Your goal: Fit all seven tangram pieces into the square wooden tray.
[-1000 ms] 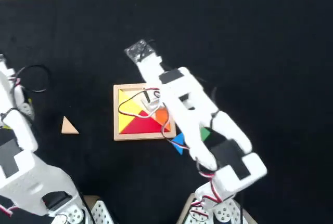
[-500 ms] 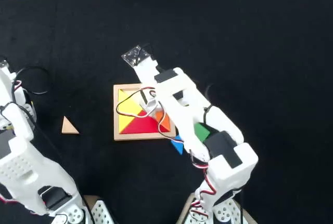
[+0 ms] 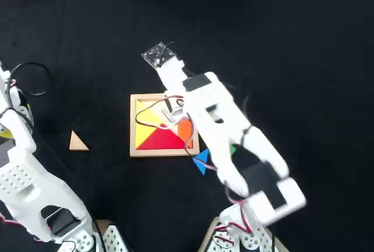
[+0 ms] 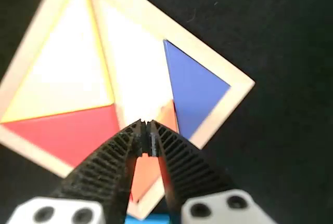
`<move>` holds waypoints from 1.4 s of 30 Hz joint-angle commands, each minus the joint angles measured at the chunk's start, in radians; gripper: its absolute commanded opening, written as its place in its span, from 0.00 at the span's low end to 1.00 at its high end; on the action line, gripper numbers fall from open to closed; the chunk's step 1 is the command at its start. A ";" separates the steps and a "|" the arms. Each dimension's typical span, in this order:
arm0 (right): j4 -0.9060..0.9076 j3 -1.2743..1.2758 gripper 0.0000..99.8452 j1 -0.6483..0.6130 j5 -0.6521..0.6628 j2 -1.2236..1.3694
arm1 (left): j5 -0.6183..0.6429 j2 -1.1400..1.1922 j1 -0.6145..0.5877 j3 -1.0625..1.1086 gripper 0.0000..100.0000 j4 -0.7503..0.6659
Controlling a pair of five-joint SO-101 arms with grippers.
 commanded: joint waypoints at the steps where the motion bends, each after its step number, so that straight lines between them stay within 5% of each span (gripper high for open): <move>1: 0.009 0.077 0.01 -0.023 0.008 -0.208 | -0.006 -0.025 0.030 -0.113 0.03 0.034; 6: 0.002 0.225 0.01 0.038 0.009 -0.423 | -0.216 -0.199 0.053 -0.137 0.03 0.046; 12: -0.002 0.334 0.01 0.210 0.009 -0.483 | -0.612 -0.609 0.088 0.231 0.03 0.041; 18: -0.127 0.441 0.01 0.282 0.009 -0.483 | -0.655 -0.885 0.096 0.611 0.03 -0.092; 20: -0.166 0.466 0.01 0.282 0.009 -0.483 | -0.537 -0.927 0.116 0.700 0.03 -0.133; 23: -0.189 0.476 0.01 0.282 0.009 -0.483 | -0.095 -0.936 0.128 0.857 0.03 -0.146; 25: -0.189 0.476 0.01 0.282 0.009 -0.483 | 0.084 -0.936 0.150 0.975 0.03 -0.210; 31: -0.192 0.492 0.01 0.281 0.005 -0.483 | 0.146 -0.939 0.360 1.072 0.03 -0.430; 37: -0.192 0.493 0.01 0.281 0.005 -0.483 | 0.158 -0.945 0.456 1.122 0.03 -0.457; 42: -0.192 0.493 0.01 0.281 0.009 -0.483 | 0.503 -0.937 0.409 1.102 0.03 -0.479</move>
